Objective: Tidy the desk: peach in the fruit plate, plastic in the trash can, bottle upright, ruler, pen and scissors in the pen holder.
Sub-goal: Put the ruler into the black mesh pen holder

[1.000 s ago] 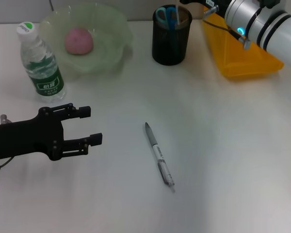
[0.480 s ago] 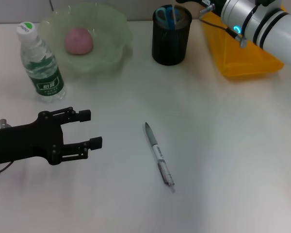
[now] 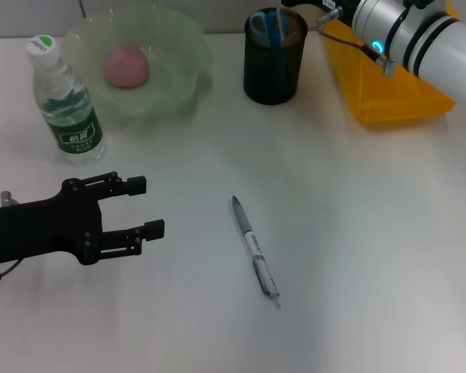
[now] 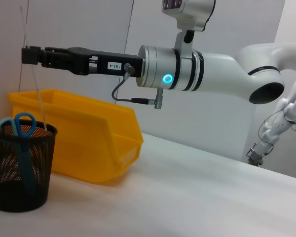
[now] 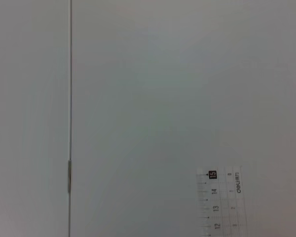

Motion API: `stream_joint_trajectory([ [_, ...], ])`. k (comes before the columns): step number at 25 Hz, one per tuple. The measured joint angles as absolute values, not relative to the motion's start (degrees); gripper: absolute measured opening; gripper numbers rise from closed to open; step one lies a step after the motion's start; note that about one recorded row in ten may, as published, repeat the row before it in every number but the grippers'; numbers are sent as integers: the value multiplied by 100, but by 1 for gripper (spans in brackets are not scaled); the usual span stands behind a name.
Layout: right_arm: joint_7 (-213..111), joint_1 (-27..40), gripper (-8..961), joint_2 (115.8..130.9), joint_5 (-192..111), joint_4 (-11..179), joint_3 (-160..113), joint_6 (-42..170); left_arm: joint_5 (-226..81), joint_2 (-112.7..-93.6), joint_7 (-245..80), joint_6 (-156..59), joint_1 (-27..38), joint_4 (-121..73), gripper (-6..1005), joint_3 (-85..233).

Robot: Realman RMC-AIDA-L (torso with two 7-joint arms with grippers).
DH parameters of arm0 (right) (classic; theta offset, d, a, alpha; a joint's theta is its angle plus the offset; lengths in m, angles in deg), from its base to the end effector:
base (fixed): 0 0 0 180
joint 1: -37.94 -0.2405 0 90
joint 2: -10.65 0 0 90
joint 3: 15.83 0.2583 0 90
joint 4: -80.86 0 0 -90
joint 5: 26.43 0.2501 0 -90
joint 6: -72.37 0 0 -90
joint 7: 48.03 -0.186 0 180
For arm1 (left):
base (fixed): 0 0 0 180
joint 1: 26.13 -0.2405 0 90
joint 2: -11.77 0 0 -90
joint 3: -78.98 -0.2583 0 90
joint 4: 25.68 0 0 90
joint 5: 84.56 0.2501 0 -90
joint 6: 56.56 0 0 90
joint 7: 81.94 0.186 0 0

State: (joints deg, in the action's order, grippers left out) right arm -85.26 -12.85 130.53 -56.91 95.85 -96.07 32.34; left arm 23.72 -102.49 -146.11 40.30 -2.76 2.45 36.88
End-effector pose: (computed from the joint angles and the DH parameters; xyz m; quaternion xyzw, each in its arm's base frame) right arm 0.1652 0.5322 -0.0861 -0.8391 0.1731 0.2896 0.4268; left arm -0.3120 0.3177 -0.0285 -0.9372 -0.1738 -0.2802 0.1136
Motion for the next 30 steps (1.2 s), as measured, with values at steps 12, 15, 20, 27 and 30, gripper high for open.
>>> stream_joint_trajectory([
  [12,-8494,-1286,499,13053,-5692,9543,-9608,3283,2372,-10262,-14610,4029,-276,245,783,3688],
  [15,-8493,-1286,503,13054,-5699,9501,-9608,3283,2372,-10289,-14610,4029,-269,245,783,3688],
  [20,-8488,-1284,508,13053,-5718,9483,-9608,3284,2372,-10300,-14610,4029,-257,245,783,3689],
  [27,-8485,-1254,516,13054,-5745,9488,-9607,3282,2372,-10307,-14610,4029,-257,245,783,3697],
  [30,-8484,-1255,519,13053,-5745,9483,-9607,3285,2367,-10306,-14610,4029,-257,245,783,3697],
])
